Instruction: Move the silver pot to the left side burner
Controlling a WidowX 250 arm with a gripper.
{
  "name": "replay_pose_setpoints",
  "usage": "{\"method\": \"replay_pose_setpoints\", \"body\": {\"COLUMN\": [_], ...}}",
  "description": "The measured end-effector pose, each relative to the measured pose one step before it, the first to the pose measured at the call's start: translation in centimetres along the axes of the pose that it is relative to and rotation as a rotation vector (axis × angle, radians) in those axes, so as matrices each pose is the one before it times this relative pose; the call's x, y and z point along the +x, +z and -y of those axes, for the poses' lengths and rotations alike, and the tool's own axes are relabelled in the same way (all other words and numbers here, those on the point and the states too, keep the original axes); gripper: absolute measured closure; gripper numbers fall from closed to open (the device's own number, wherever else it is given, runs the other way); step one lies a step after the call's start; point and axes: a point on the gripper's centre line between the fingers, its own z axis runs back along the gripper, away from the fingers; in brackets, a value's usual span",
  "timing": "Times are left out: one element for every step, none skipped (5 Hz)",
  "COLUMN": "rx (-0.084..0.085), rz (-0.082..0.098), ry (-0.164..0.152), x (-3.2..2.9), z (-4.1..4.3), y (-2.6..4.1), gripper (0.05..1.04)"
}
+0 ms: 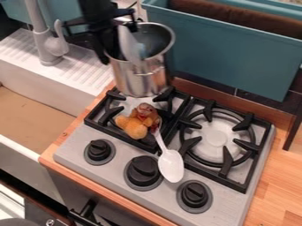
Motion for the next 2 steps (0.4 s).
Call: {"method": "replay_pose_setpoints", "body": {"rx": [0.0103,0.0155], "rz": [0.0195,0.0191], "ry": [0.0232,-0.0198], "x": [1.354,0.486], "z": [-1.397,-1.068], "y": [0.019,-0.184], "gripper": [1.029,1.029]}}
